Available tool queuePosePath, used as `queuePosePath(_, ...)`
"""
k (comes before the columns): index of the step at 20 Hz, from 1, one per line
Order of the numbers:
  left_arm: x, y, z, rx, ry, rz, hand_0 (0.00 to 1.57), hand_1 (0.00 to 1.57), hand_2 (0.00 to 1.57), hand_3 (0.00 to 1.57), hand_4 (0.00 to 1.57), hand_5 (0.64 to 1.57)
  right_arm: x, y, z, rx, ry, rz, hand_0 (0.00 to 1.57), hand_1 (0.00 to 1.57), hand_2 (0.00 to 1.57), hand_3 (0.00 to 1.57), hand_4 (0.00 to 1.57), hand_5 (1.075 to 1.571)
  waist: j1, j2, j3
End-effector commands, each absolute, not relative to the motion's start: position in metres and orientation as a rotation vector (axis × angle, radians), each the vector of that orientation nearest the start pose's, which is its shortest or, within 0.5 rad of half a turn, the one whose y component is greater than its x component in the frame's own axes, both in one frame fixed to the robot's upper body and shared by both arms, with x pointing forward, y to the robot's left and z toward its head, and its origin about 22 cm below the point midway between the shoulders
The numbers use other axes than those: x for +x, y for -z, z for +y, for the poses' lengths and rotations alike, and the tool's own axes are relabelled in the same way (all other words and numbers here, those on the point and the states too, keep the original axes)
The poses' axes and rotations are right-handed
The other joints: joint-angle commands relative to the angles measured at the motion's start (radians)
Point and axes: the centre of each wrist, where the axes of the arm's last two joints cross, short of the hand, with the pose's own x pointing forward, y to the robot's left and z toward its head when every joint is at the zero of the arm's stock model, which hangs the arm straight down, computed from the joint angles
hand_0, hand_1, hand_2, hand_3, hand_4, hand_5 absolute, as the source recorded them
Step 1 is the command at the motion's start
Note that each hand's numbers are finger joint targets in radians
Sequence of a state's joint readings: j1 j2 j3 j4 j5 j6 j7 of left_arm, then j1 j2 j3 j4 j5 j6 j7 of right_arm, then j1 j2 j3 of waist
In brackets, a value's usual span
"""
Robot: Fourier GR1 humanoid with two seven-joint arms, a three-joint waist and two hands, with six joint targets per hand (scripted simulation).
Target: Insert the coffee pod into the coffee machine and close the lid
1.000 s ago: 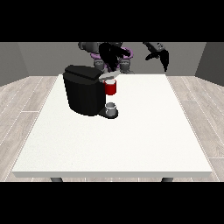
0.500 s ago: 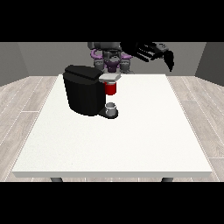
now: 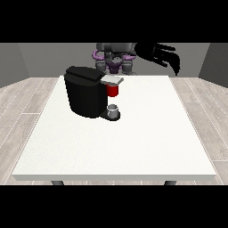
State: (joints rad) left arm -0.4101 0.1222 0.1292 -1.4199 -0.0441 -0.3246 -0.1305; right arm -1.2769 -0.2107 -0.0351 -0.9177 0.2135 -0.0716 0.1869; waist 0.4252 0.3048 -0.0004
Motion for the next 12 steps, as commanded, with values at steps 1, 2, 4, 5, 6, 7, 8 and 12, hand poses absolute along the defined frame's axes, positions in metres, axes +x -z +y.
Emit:
queuePosePath(1,0.332,-0.089,0.239,-0.155,0.444,-1.920,0.00,0.00,0.00,0.00,0.30,1.571,0.438,-0.298,-0.120,-0.274,-0.455,-1.985,0.00,0.00,0.00,0.00,0.00,1.571,0.025,0.023,0.0000)
queuePosePath(2,0.340,-0.102,0.222,-0.176,0.434,-1.918,0.00,0.00,0.00,0.00,0.27,1.571,0.437,-0.302,-0.108,-0.244,-0.456,-1.987,0.00,0.00,0.00,0.00,0.00,1.571,0.023,0.030,0.0002)
queuePosePath(4,0.335,-0.081,0.236,-0.191,0.426,-1.910,0.00,0.00,0.00,0.00,0.32,1.571,0.435,-0.283,-0.096,-0.191,-0.459,-2.004,0.00,0.00,0.00,0.00,0.00,1.571,-0.011,0.047,-0.0001)
queuePosePath(5,0.331,-0.101,0.226,-0.204,0.473,-1.893,0.00,0.00,0.00,0.00,0.35,1.571,0.446,-0.273,-0.123,-0.240,-0.444,-1.968,0.00,0.00,0.00,0.00,0.00,1.571,0.037,0.032,0.0006)
queuePosePath(6,0.327,-0.096,0.215,-0.209,0.477,-1.928,0.00,0.00,0.00,0.00,0.35,1.571,0.447,-0.277,-0.122,-0.249,-0.434,-1.964,0.00,0.00,0.00,0.00,0.05,1.571,0.053,0.043,0.0003)
queuePosePath(7,0.330,-0.103,0.208,-0.200,0.496,-1.946,0.00,0.00,0.00,0.00,0.34,1.571,0.444,-0.294,-0.114,-0.247,-0.427,-2.012,0.00,0.00,0.00,0.00,0.13,1.571,0.044,0.043,0.0002)
queuePosePath(8,0.326,-0.099,0.214,-0.223,0.499,-1.947,0.00,0.00,0.00,0.00,0.32,1.571,0.448,-0.308,-0.137,-0.221,-0.427,-1.997,0.00,0.00,0.00,0.00,0.10,1.571,0.051,0.042,0.0003)
queuePosePath(12,0.324,-0.088,0.214,-0.179,0.469,-1.878,0.00,0.00,0.00,0.00,0.25,1.571,0.447,-0.274,-0.110,-0.146,-0.480,-1.973,0.00,0.00,0.00,0.00,0.00,1.571,-0.013,-0.022,0.0003)
